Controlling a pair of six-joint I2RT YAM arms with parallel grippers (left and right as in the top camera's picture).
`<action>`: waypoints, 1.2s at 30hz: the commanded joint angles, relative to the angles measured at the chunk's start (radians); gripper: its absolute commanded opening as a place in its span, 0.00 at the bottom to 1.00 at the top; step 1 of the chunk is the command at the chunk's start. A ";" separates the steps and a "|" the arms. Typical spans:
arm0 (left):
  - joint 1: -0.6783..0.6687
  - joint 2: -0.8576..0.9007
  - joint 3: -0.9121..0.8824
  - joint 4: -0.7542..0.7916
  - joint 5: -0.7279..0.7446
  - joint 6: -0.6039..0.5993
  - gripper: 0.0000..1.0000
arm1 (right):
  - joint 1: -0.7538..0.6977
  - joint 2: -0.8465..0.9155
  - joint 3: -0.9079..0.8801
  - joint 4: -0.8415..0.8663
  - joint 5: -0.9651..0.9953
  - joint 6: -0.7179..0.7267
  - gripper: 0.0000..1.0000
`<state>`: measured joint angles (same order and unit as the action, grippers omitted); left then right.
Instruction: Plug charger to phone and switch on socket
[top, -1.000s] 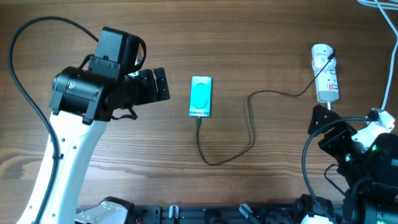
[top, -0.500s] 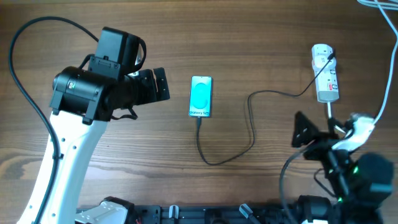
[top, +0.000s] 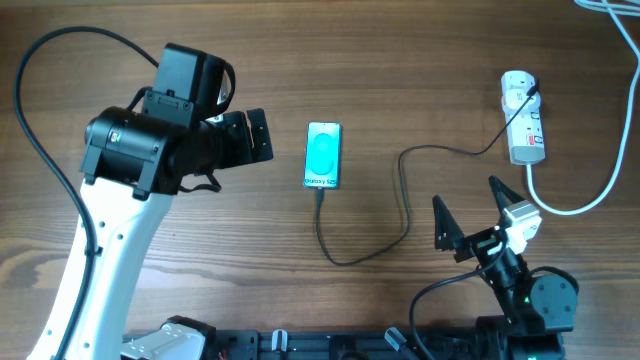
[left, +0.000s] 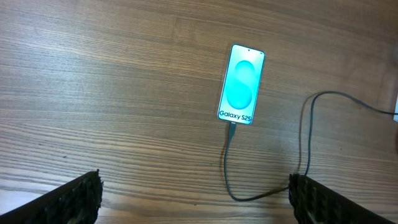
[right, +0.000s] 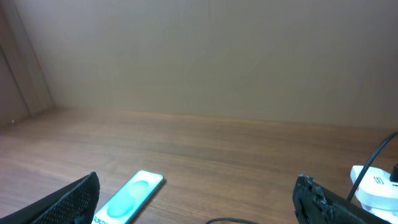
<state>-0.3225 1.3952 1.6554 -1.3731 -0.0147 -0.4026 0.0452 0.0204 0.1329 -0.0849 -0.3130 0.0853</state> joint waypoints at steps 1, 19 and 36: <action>-0.004 0.002 -0.002 0.000 -0.013 -0.006 1.00 | 0.004 -0.017 -0.031 0.057 0.043 -0.034 1.00; -0.004 0.002 -0.002 0.000 -0.013 -0.006 1.00 | -0.001 -0.017 -0.127 0.083 0.229 -0.158 1.00; -0.004 0.002 -0.002 0.000 -0.013 -0.006 1.00 | -0.052 -0.017 -0.127 0.084 0.253 -0.157 1.00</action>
<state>-0.3225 1.3952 1.6554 -1.3731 -0.0147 -0.4026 -0.0036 0.0154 0.0063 -0.0032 -0.0765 -0.0582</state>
